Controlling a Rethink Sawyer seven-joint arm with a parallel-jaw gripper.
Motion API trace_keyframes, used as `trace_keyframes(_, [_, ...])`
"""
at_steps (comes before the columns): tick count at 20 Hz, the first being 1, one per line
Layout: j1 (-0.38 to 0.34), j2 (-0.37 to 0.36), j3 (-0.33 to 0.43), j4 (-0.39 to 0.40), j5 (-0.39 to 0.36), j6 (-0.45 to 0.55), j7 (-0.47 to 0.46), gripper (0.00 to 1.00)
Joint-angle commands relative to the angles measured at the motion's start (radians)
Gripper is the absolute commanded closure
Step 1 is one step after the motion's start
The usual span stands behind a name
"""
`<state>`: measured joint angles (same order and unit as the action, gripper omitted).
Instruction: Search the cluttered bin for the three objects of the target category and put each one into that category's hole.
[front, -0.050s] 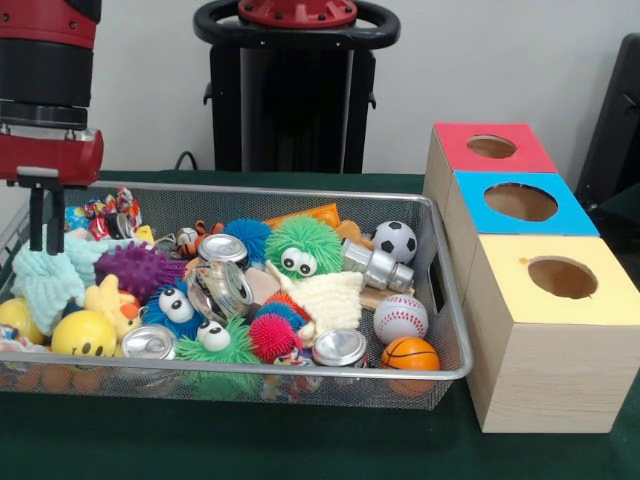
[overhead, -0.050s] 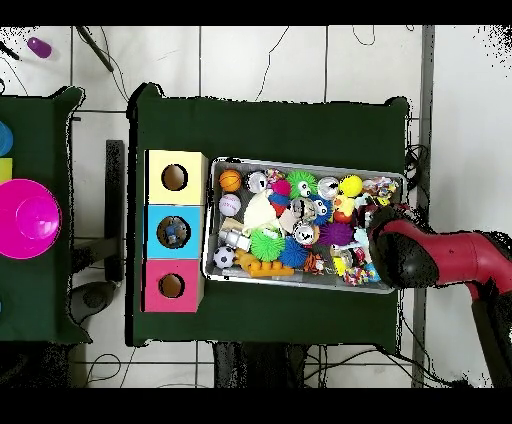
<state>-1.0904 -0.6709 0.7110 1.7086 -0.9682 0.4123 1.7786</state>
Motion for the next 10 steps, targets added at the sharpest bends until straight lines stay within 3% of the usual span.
trace_keyframes(1, [0.02,0.025,0.025,0.049,-0.024,0.061,-0.222,0.0])
trace_keyframes(10, [0.025,0.021,0.018,0.055,-0.017,0.067,-0.206,0.0])
